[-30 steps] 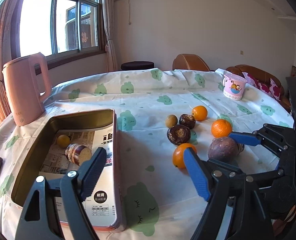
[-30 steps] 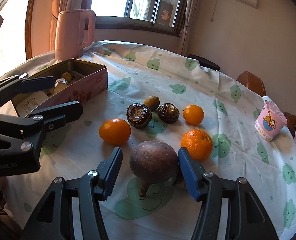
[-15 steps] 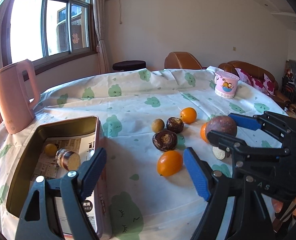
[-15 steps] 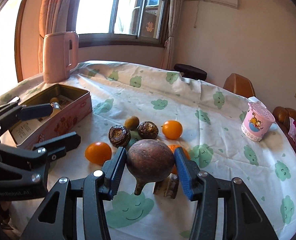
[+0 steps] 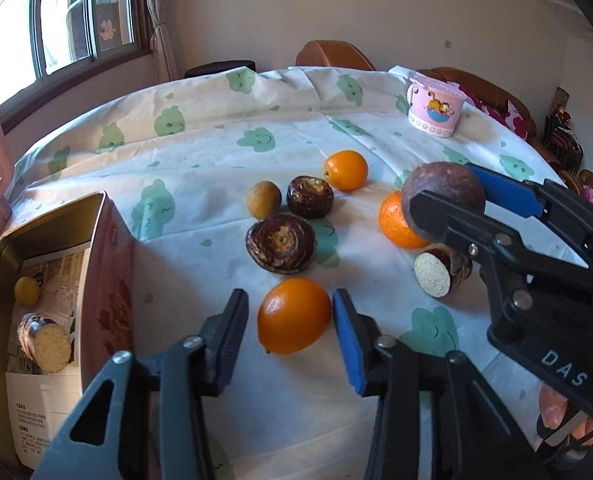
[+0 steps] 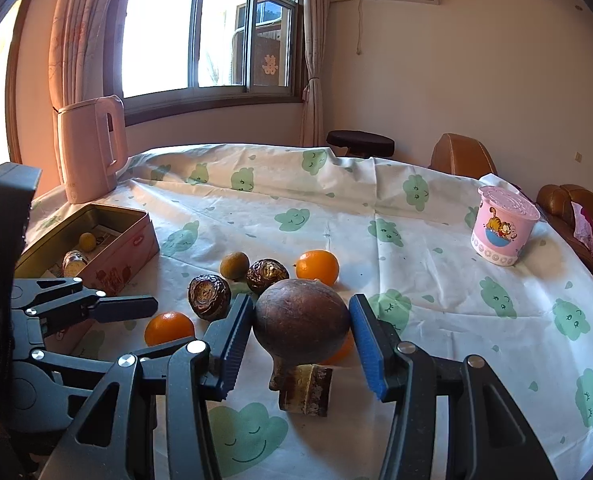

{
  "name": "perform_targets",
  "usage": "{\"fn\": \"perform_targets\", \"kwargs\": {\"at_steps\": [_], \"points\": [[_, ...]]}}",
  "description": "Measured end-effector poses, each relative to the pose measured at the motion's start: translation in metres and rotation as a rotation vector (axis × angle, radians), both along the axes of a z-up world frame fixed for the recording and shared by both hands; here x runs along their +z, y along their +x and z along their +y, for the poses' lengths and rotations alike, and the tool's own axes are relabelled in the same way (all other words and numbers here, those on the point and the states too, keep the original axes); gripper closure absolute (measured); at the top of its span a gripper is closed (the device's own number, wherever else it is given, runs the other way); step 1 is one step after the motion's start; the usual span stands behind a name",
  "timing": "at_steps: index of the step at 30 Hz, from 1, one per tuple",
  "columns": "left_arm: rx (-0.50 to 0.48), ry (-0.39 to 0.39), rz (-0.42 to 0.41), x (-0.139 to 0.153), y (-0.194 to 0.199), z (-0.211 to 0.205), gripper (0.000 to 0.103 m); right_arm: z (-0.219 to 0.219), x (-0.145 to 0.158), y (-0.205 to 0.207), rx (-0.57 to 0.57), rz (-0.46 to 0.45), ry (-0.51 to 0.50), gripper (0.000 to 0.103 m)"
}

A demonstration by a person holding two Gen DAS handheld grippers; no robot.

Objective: Organize fruits
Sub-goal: 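Grasp the large dark brown fruit with the right gripper while the left grasps an orange, then lift the brown fruit with the right gripper while the left lifts the orange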

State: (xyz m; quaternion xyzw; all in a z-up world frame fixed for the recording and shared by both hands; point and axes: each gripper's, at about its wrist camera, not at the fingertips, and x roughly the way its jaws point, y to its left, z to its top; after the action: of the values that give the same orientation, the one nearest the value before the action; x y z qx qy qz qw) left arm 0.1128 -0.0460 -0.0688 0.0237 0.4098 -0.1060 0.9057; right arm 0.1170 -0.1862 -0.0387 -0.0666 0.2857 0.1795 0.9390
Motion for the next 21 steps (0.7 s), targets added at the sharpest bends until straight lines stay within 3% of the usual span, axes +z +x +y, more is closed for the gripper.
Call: {"fn": "perform_targets", "kwargs": {"at_steps": [21], "points": [[0.115,-0.002,-0.201,0.024,-0.025,0.017,0.067,0.001,0.006,-0.014,0.068,-0.071,0.030,0.051]]}}
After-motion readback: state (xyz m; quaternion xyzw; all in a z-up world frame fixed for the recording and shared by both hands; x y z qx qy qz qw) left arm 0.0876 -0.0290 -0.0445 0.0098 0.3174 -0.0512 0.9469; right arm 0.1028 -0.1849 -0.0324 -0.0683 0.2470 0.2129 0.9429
